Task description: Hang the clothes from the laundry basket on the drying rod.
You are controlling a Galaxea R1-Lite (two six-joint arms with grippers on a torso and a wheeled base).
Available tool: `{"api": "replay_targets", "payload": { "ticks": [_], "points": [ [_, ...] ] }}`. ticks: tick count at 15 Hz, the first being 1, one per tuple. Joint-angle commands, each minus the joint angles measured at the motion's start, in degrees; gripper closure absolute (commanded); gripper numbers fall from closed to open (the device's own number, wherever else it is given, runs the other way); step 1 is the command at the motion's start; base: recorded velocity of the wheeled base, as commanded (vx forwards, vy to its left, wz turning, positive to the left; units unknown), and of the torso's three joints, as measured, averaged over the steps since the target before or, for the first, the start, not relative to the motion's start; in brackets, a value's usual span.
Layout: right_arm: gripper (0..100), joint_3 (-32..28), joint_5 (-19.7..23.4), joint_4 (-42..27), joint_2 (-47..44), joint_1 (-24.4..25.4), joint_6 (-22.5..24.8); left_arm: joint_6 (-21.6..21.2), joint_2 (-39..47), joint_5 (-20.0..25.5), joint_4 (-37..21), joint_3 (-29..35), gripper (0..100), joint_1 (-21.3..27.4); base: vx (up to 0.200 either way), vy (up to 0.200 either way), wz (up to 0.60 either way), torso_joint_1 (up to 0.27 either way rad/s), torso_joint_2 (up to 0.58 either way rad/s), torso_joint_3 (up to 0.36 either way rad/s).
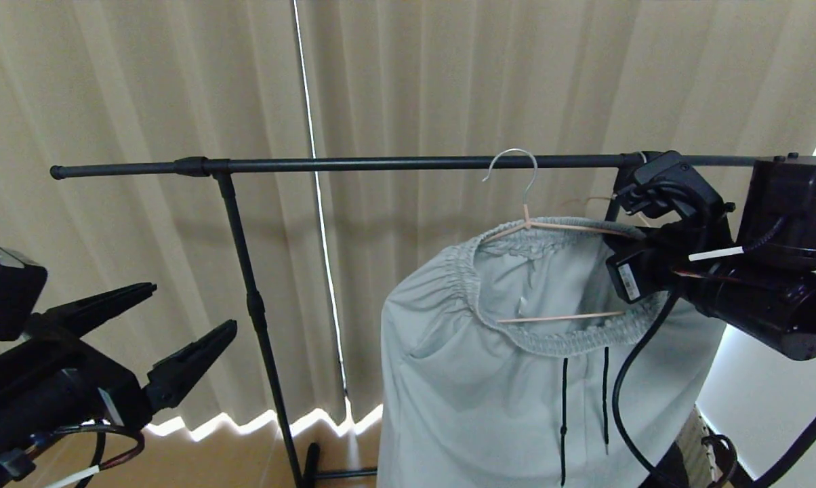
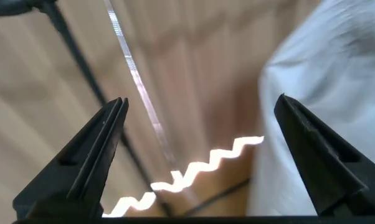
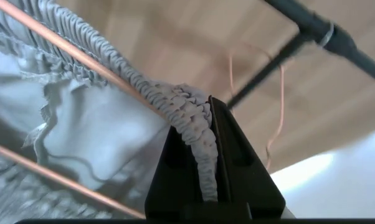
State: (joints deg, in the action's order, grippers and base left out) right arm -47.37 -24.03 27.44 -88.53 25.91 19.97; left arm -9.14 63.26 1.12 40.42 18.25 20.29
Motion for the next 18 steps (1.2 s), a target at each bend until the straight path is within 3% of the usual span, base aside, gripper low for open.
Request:
{"api": "replay_targets", "payload": {
  "ticks": [1,4,6,8,13,18],
  "points": [
    [100,-0.18,-1.64,-0.02,-0.15,-0.24,-0.28,1.76,-5.78,0.28,-4.04,1.26,0,0.37,0.0,0.0,0.0,0.0,0.0,0.0],
    [100,0.18,-8.49,-0.11,0.02,-1.3,-0.37,2.55,-7.71,0.11,-5.36,-1.2,0,0.02,0.0,0.0,0.0,0.0,0.0,0.0],
    [100,0.61,-10.78,-0.11,0.29,-2.17,-1.42,1.58,-9.2,0.11,-5.36,-2.43,0,-0.07,0.0,0.0,0.0,0.0,0.0,0.0],
    [100,0.7,-11.22,-0.11,0.2,-2.44,-3.62,-1.14,-13.25,0.11,-5.44,-3.22,0,-0.07,0.0,0.0,0.0,0.0,0.0,0.0],
    [100,1.67,-11.22,0.07,0.2,-2.44,-4.94,-1.49,-14.48,0.11,-5.71,-3.4,0,-0.07,0.0,0.0,0.0,0.0,0.0,0.0],
    [100,2.37,-11.22,0.6,0.11,-2.44,-5.03,-1.58,-14.39,0.11,-5.8,-3.75,0,-0.07,0.0,0.2,0.0,0.001,0.0,0.002]
  ]
}}
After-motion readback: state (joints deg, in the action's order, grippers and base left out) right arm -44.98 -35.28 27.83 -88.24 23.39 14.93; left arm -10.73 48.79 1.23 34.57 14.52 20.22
